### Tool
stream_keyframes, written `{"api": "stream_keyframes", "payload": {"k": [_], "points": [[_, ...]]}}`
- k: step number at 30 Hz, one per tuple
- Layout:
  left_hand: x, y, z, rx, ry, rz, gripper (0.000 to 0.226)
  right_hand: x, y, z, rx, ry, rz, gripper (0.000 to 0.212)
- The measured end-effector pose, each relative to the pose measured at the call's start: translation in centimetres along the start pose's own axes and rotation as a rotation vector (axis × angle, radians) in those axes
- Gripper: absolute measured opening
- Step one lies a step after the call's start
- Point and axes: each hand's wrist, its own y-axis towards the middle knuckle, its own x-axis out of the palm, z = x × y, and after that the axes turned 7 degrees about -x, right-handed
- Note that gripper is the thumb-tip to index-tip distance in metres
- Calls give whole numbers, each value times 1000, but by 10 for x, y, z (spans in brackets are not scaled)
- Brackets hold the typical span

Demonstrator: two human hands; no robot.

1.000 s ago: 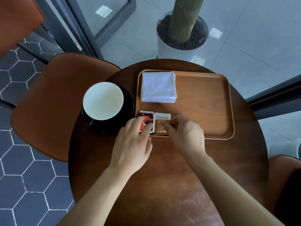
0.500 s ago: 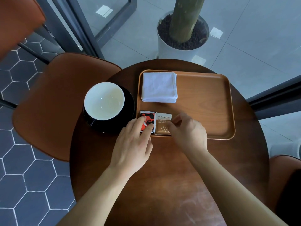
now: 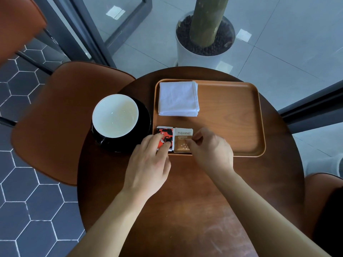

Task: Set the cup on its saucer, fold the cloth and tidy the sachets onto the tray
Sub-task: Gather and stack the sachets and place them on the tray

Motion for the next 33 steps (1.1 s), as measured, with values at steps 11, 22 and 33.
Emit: {"api": "stream_keyframes", "payload": {"k": [11, 22, 33], "points": [[1, -1, -3, -17, -30, 41, 35, 0, -2, 1, -4, 26, 5, 20], [0, -2, -2, -23, -11, 14, 31, -1, -4, 1, -17, 34, 11, 21], [-13, -5, 2, -37, -12, -39, 35, -11, -5, 1, -73, 86, -3, 17]]}}
